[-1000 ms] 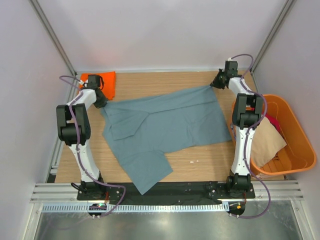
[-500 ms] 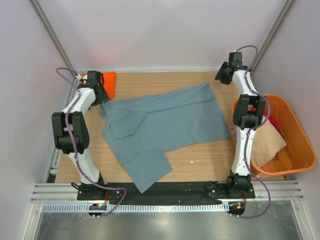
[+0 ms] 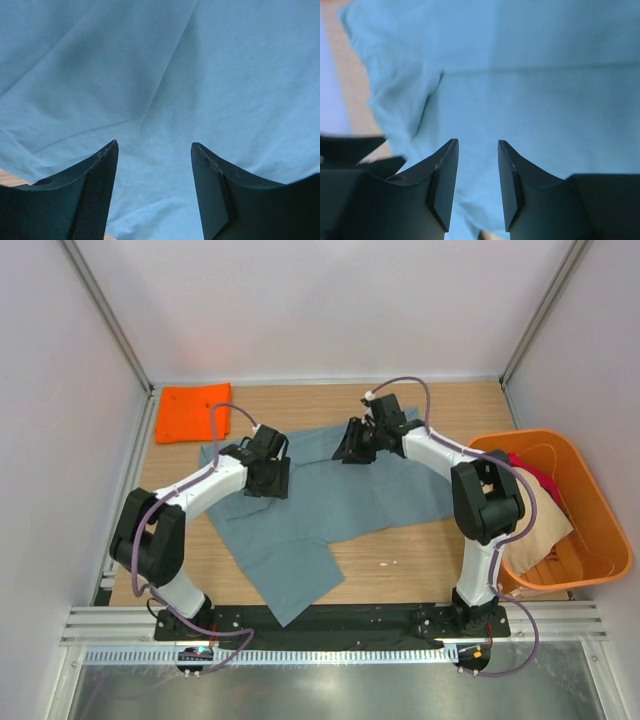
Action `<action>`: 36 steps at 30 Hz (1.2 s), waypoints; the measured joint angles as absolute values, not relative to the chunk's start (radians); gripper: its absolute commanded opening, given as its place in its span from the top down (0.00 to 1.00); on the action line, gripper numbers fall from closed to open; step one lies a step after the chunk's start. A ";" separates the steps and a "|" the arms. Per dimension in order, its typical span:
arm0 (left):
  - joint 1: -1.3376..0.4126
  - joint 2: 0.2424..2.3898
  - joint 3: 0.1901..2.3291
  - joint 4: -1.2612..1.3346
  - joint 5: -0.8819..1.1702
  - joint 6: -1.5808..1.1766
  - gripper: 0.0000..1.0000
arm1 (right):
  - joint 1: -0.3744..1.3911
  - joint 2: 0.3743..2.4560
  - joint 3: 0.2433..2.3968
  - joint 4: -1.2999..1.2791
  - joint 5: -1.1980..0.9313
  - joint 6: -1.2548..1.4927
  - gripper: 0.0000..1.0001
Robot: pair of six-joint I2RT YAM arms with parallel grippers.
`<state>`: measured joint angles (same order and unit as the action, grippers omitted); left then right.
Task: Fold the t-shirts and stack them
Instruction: Fold the tshirt
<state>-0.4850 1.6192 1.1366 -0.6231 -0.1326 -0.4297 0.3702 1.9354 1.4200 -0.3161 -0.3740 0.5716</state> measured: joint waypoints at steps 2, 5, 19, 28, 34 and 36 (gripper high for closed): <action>-0.492 1.650 1.136 -0.621 -0.137 -0.421 0.39 | 0.401 1.927 1.365 -0.262 -0.430 0.609 0.63; -0.489 1.699 1.138 -0.620 -0.154 -0.405 0.41 | 0.430 1.925 1.277 -0.165 -0.480 0.664 0.68; -0.489 1.834 1.222 -0.660 -0.254 -0.353 0.89 | 0.481 1.930 1.204 0.015 -0.560 0.789 0.78; -0.481 1.834 1.325 -0.714 -0.349 -0.306 0.93 | 0.514 2.070 1.216 0.322 -0.647 1.028 0.71; -0.435 1.853 1.397 -0.716 -0.358 -0.276 0.94 | 0.539 2.165 1.232 0.471 -0.670 1.179 0.67; -0.412 1.869 1.406 -0.715 -0.359 -0.270 0.93 | 0.546 2.182 1.250 0.484 -0.672 1.198 0.67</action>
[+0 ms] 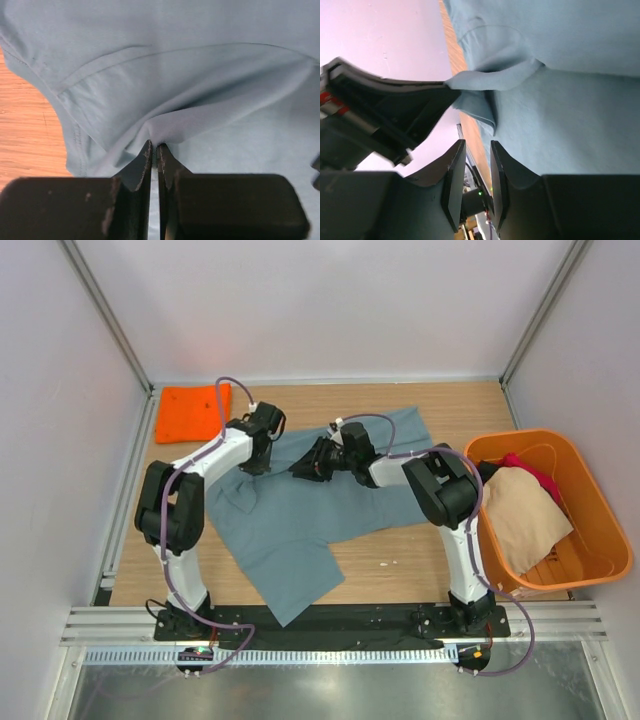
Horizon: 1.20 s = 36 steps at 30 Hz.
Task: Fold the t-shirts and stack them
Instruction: Fold the tshirt
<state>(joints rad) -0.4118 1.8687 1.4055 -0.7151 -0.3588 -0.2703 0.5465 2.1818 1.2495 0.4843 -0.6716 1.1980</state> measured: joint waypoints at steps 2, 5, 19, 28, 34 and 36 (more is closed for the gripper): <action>-0.390 1.888 1.408 -0.715 -0.358 -0.260 0.92 | 0.555 2.194 1.272 0.494 -0.672 1.211 0.67; -0.364 1.914 1.411 -0.716 -0.355 -0.250 0.85 | 0.573 2.217 1.312 0.505 -0.670 1.223 0.68; -0.332 1.933 1.481 -0.720 -0.300 -0.270 0.45 | 0.653 2.375 1.458 0.516 -0.656 1.259 0.64; -0.331 1.807 1.399 -0.765 -0.273 -0.362 0.46 | 0.656 2.424 1.527 0.514 -0.644 1.271 0.63; -0.329 1.559 1.181 -0.777 -0.215 -0.456 0.50 | 0.659 2.438 1.554 0.515 -0.630 1.297 0.63; -0.329 1.517 1.126 -0.764 -0.190 -0.487 0.50 | 0.660 2.437 1.554 0.508 -0.627 1.297 0.63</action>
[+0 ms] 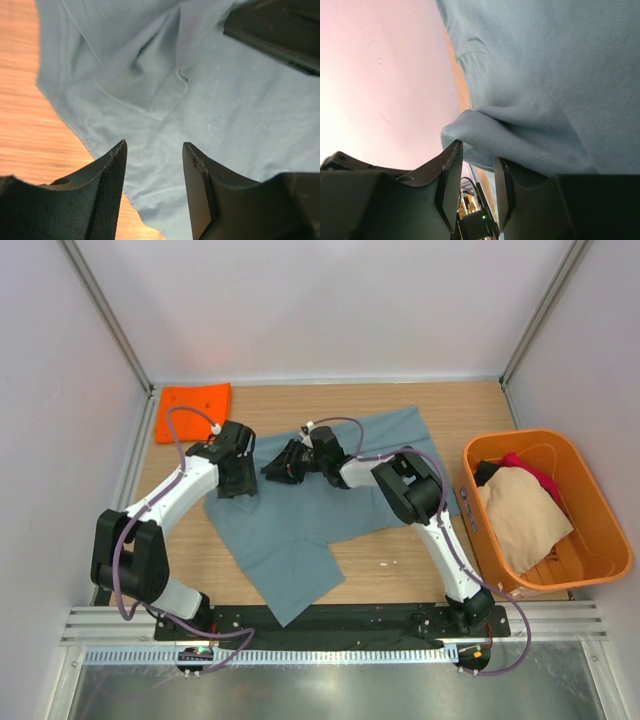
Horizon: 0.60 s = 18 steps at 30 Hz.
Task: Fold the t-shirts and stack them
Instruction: Fold the tshirt
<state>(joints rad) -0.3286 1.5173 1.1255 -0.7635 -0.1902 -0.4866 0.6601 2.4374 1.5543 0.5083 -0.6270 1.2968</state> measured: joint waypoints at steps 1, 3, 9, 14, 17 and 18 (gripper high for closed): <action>-0.329 1.505 1.100 -0.752 -0.178 -0.499 0.50 | 0.661 2.437 1.554 0.500 -0.627 1.295 0.63; -0.328 1.497 1.053 -0.720 -0.156 -0.520 0.48 | 0.660 2.431 1.554 0.472 -0.626 1.282 0.63; -0.327 1.568 1.029 -0.657 -0.150 -0.569 0.49 | 0.659 2.366 1.554 0.293 -0.623 1.168 0.63; -0.322 1.567 1.003 -0.656 -0.163 -0.673 0.44 | 0.659 2.313 1.554 0.207 -0.635 1.067 0.63; -0.296 1.506 0.928 -0.635 -0.137 -0.716 0.43 | 0.659 2.310 1.554 0.185 -0.641 1.035 0.63; -0.279 1.486 0.902 -0.631 -0.127 -0.728 0.43 | 0.659 2.310 1.554 0.176 -0.643 1.023 0.63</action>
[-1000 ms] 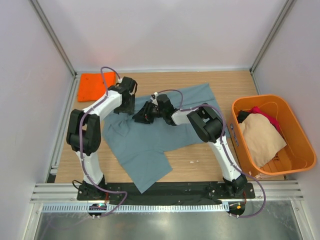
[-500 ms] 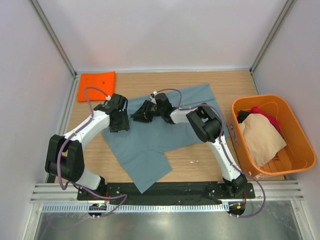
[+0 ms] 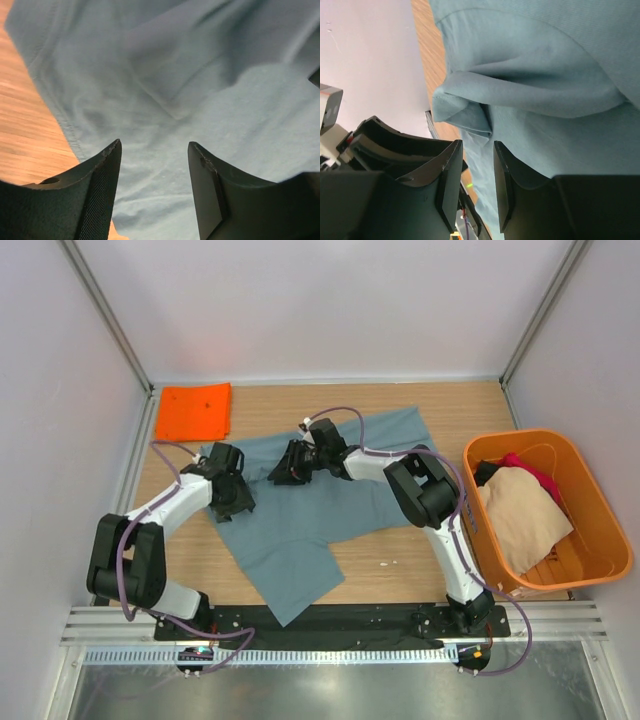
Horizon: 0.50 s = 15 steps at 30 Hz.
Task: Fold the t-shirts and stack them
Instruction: Fold the tshirt
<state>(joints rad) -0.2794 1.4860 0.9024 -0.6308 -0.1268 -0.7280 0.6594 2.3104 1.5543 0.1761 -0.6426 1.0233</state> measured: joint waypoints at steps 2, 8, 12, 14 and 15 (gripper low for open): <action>-0.242 1.467 0.871 -0.619 -0.106 -0.749 0.43 | 0.659 2.310 1.554 0.163 -0.644 1.007 0.62; -0.154 1.466 0.811 -0.536 -0.034 -0.791 0.56 | 0.659 2.309 1.541 0.151 -0.650 0.983 0.63; -0.150 1.485 0.815 -0.489 0.004 -0.810 0.55 | 0.659 2.304 1.508 0.149 -0.654 0.974 0.63; -0.150 1.506 0.818 -0.473 0.013 -0.817 0.56 | 0.659 2.304 1.502 0.148 -0.656 0.972 0.63; -0.150 1.517 0.819 -0.466 0.018 -0.823 0.56 | 0.659 2.304 1.499 0.149 -0.657 0.971 0.63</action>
<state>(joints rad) -0.1501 1.5173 0.8188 -0.4660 0.0177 -0.8230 0.6594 2.3035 1.4994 0.1486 -0.6571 0.9714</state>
